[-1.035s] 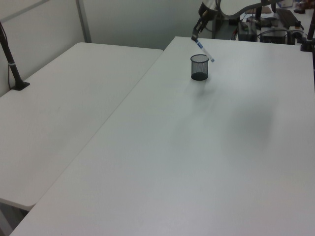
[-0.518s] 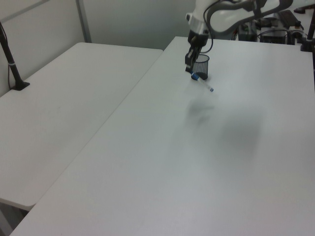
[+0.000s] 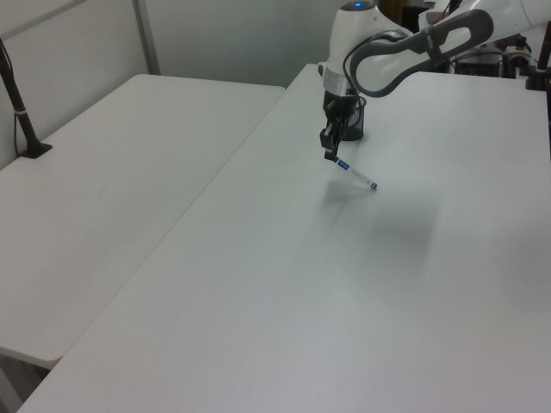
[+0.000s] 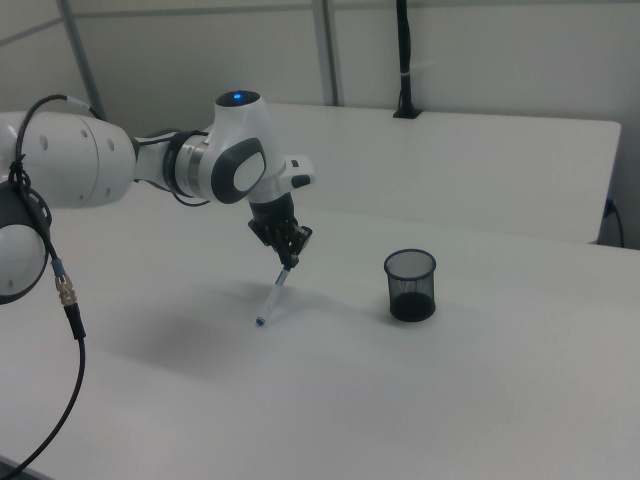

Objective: Remove the marker
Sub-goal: 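Carry the marker away from the cup and lower it to the table, then open the gripper to release the marker and raise it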

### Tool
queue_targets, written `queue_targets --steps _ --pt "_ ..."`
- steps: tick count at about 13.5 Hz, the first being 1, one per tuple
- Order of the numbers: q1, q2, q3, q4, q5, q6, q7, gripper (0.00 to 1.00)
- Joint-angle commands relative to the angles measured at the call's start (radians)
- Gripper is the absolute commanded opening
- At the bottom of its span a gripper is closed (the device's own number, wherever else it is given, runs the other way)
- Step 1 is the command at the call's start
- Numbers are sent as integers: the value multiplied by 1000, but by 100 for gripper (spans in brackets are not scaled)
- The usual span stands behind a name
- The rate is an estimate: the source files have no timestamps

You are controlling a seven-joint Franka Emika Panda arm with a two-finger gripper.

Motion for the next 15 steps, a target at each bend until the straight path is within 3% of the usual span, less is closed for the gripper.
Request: queue_targets --steps 1,5,10,15 --pt "23 -20 -10 2 2 0 10 100" --pt "74 -104 -12 -6 -17 -50 13 100" --pt "111 -277 -12 -9 -43 -369 15 100" --pt "100 -423 -10 -36 -69 -564 13 100"
